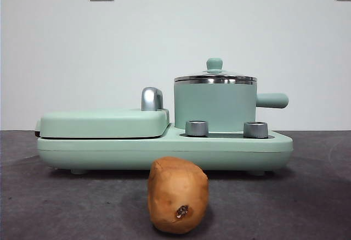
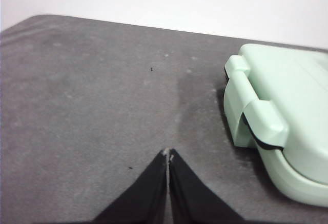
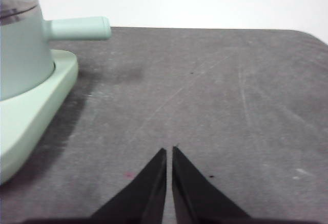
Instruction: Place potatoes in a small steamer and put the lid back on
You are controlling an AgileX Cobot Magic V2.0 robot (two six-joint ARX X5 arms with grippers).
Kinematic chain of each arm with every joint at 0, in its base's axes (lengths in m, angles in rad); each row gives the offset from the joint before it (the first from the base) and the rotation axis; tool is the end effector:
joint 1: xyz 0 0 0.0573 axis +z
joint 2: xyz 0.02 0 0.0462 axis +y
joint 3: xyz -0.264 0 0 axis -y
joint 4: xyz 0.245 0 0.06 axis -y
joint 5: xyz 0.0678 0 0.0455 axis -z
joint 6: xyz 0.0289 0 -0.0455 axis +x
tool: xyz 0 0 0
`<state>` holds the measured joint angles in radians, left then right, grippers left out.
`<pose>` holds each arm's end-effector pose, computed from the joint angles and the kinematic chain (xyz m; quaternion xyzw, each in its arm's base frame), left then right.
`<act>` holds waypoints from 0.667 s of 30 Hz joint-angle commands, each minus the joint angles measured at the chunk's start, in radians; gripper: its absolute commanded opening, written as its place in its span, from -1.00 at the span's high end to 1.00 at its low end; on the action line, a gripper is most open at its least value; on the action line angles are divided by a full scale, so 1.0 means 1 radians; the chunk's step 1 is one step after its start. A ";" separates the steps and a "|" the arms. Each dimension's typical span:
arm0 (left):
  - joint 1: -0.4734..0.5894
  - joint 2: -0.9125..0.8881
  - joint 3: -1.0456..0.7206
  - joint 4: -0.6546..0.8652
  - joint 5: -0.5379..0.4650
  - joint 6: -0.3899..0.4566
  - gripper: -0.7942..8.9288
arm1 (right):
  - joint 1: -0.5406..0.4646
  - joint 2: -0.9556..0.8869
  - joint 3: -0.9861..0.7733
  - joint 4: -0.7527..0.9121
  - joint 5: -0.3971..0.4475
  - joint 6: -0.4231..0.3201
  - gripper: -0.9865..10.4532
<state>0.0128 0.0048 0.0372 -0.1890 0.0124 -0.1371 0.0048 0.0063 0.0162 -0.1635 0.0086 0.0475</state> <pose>0.0944 0.0009 0.1576 -0.0693 0.0780 0.0056 0.9945 0.0960 0.0002 0.1528 0.0232 0.0767 -0.0037 0.9968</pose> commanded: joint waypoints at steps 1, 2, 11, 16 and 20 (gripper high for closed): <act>0.000 0.000 -0.006 0.006 0.038 -0.121 0.83 | -0.001 -0.003 -0.005 0.032 -0.019 0.127 0.80; 0.000 0.000 -0.005 0.006 0.070 -0.150 0.83 | 0.000 -0.002 -0.004 0.048 -0.034 0.164 0.80; -0.002 0.087 0.129 -0.064 0.190 -0.256 0.82 | 0.000 0.034 0.162 -0.046 -0.092 0.412 0.81; -0.002 0.198 0.293 -0.137 0.254 -0.253 0.82 | 0.000 0.142 0.360 -0.196 -0.200 0.411 0.81; -0.002 0.303 0.423 -0.182 0.308 -0.226 0.82 | 0.000 0.251 0.518 -0.315 -0.334 0.372 0.81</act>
<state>0.0109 0.2893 0.4271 -0.3729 0.3077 -0.3820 0.0048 0.2413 0.5053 -0.4713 -0.3031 0.4366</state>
